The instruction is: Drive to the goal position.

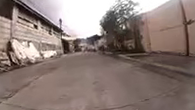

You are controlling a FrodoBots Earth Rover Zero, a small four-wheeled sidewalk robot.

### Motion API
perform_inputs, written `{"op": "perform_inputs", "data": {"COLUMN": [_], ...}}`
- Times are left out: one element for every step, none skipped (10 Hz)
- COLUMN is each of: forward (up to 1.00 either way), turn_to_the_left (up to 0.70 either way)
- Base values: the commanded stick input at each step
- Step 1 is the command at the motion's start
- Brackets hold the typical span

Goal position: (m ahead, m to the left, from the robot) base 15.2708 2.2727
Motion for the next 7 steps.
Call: {"op": "perform_inputs", "data": {"forward": [1.00,1.00,1.00,1.00,1.00,1.00,1.00], "turn_to_the_left": [0.00,0.00,0.00,0.00,0.00,0.00,0.00]}}
